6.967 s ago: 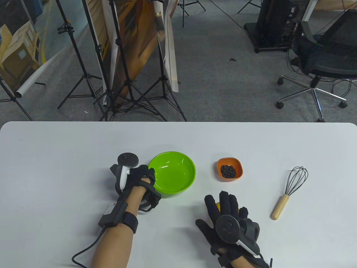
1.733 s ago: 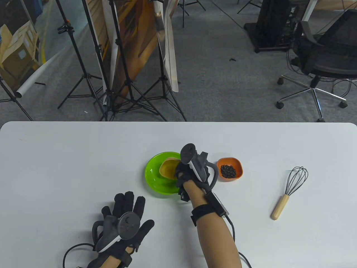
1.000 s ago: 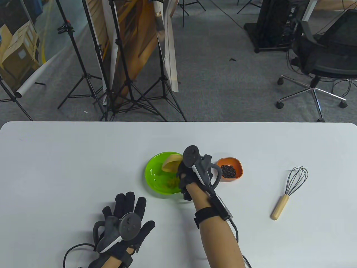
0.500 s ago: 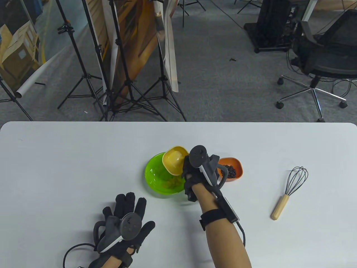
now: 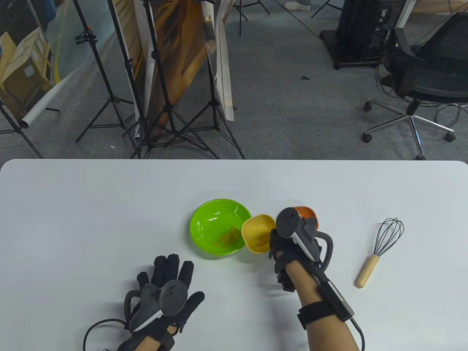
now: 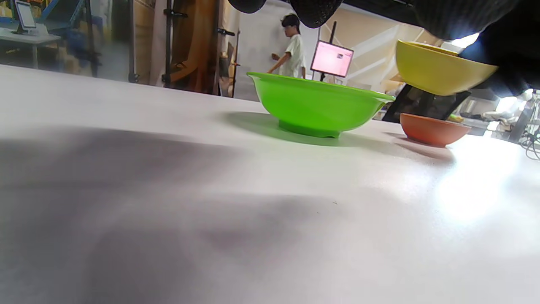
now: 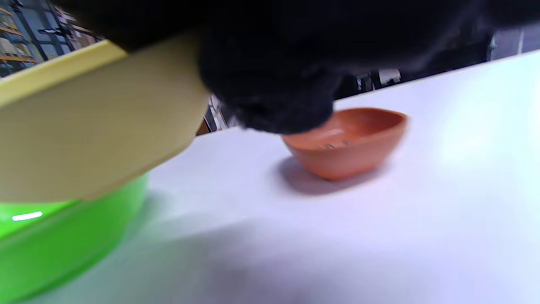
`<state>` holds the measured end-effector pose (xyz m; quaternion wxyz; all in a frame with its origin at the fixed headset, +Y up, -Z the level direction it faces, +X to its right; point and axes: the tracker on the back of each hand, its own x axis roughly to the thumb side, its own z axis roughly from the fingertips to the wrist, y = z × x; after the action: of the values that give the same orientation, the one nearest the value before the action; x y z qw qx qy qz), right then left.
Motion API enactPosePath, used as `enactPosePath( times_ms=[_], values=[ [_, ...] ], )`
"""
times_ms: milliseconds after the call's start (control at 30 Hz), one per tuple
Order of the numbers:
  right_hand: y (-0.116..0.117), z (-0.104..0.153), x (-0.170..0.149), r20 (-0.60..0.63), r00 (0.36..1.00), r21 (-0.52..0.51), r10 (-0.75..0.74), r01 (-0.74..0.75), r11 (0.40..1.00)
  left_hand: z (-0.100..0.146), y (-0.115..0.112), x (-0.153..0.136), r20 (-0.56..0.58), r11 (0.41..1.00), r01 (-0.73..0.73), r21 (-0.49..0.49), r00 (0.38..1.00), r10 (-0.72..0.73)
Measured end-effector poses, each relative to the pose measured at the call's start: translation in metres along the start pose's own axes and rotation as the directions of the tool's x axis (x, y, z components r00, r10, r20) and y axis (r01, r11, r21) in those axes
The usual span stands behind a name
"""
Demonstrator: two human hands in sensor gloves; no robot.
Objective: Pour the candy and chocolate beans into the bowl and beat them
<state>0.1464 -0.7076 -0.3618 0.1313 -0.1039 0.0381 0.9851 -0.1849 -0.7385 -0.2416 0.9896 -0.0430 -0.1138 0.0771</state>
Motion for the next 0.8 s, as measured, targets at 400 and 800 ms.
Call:
enactPosePath(
  times_ms=[400, 800],
  values=[
    [0.032, 0.025, -0.068, -0.095, 0.995, 0.058, -0.021, 0.026, 0.998, 0.001, -0.002, 0.004, 0.014, 1.000, 0.005, -0.006, 1.000, -0.005],
    [0.045, 0.023, -0.070, -0.111, 0.994, 0.109, 0.024, -0.012, 0.994, 0.000, -0.006, 0.004, 0.016, 1.000, 0.011, -0.025, 1.000, -0.011]
  ],
)
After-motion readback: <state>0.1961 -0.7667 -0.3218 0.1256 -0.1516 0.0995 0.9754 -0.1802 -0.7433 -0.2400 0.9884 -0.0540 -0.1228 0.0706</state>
